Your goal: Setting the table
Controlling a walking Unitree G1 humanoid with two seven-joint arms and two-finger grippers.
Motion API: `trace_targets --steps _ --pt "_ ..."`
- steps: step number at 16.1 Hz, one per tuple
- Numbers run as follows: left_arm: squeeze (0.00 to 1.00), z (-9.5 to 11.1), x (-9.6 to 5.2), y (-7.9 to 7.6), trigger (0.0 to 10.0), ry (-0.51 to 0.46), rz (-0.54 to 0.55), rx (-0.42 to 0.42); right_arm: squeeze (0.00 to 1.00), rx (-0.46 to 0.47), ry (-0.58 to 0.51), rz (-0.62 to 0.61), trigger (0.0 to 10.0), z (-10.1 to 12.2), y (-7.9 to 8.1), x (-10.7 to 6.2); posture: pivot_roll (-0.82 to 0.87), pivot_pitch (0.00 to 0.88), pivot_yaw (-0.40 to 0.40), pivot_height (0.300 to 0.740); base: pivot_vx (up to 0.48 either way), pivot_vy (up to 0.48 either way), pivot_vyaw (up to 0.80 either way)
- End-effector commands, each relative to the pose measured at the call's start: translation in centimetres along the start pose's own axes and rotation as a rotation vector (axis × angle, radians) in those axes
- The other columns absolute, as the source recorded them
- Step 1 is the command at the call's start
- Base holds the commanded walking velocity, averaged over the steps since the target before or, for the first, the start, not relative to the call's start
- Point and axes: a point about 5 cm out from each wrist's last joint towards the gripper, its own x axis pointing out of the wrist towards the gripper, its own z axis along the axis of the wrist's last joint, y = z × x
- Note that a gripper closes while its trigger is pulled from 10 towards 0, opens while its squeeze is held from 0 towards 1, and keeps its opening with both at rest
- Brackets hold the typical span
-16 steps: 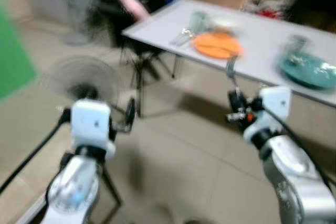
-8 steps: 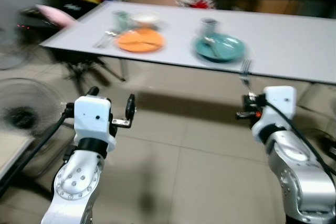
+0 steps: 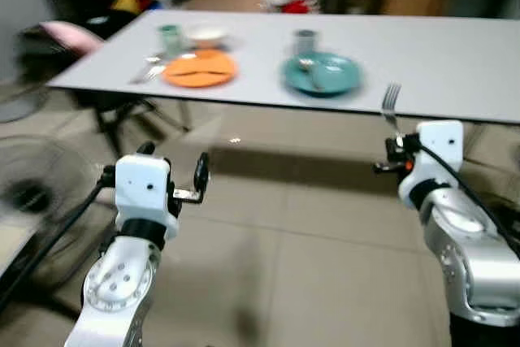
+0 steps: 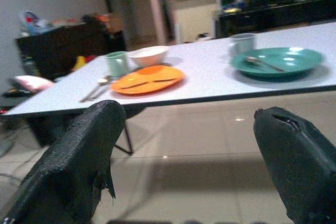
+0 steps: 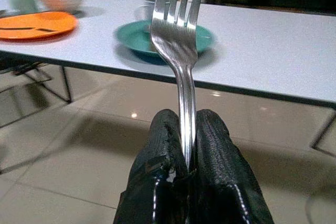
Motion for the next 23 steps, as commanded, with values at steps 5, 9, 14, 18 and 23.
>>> trace_targets --steps 5,9,14,18,23 --pt "0.0 -0.1 0.3 0.7 10.0 -0.005 0.004 0.023 0.0 -0.008 -0.02 0.046 10.0 0.7 1.0 0.6 -0.04 0.0 0.037 0.74 0.339 0.0 -0.19" --pt "0.0 -0.1 0.8 0.7 10.0 -0.006 -0.002 0.017 0.0 -0.016 -0.025 0.045 10.0 1.0 1.0 0.9 -0.05 0.0 0.041 0.74 0.34 0.0 0.0" --pt "0.0 0.2 1.5 0.8 10.0 -0.022 -0.009 -0.003 0.0 -0.058 -0.039 0.057 10.0 2.3 1.2 2.1 -0.06 0.0 0.047 0.74 0.34 0.0 0.0" --pt "0.0 0.2 1.8 0.7 10.0 -0.021 -0.045 0.008 0.0 -0.062 -0.029 0.059 10.0 2.9 1.3 3.1 -0.05 0.0 0.04 0.74 0.339 0.0 0.0" --pt "0.0 -0.1 1.7 0.3 10.0 0.0 -0.074 0.011 0.0 -0.029 0.034 0.105 10.0 2.8 2.1 3.4 -0.05 0.0 0.037 0.74 0.338 0.0 0.0"
